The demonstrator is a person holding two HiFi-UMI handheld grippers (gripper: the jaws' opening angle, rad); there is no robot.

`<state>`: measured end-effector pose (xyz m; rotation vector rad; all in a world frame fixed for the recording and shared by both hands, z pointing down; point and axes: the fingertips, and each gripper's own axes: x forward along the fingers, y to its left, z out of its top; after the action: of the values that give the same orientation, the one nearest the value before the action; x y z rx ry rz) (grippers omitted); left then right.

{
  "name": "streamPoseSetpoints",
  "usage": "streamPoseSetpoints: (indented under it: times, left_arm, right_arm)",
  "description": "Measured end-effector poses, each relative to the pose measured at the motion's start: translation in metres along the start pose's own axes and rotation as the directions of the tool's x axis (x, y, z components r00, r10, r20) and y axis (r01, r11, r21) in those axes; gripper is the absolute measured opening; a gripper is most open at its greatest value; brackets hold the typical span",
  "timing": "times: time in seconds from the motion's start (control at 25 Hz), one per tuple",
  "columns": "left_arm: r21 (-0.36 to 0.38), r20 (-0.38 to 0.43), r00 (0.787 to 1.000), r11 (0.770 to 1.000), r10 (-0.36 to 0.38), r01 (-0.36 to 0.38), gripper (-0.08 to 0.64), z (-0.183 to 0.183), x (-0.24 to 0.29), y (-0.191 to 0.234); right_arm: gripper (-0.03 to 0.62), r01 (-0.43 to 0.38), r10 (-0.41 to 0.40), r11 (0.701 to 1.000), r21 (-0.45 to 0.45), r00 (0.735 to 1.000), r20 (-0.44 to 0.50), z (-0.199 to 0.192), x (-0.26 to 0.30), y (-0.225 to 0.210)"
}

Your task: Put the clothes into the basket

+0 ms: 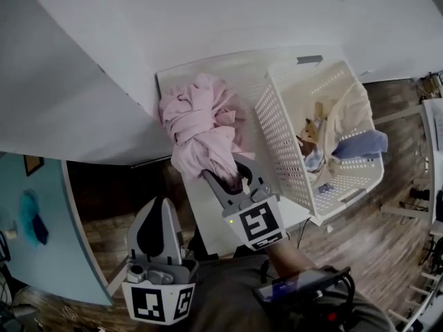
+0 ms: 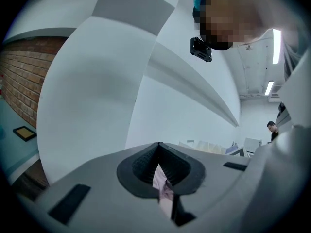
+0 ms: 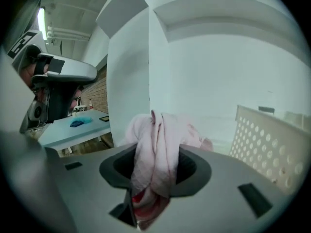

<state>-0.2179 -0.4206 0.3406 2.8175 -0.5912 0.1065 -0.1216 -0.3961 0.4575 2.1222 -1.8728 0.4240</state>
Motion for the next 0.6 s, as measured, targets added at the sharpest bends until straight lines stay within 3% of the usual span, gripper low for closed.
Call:
streamPoseSetpoints:
  times: [0.32,0.6]
  left_arm:
    - [0.022,0.101,0.995,1.0,0.018,-0.021,0.008,0.054,-0.027,-0.023]
    - [0.071,0.22,0.975,0.997,-0.006,-0.01,0.008,0.101,-0.042,-0.05]
  right_arm:
    - [0.167,-0.01,0.016,0.999,-0.045,0.99,0.139,0.08,-0.033,0.0]
    - [0.167,0.01,0.005,0.999,-0.048,0.955,0.298,0.156,-0.076,-0.013]
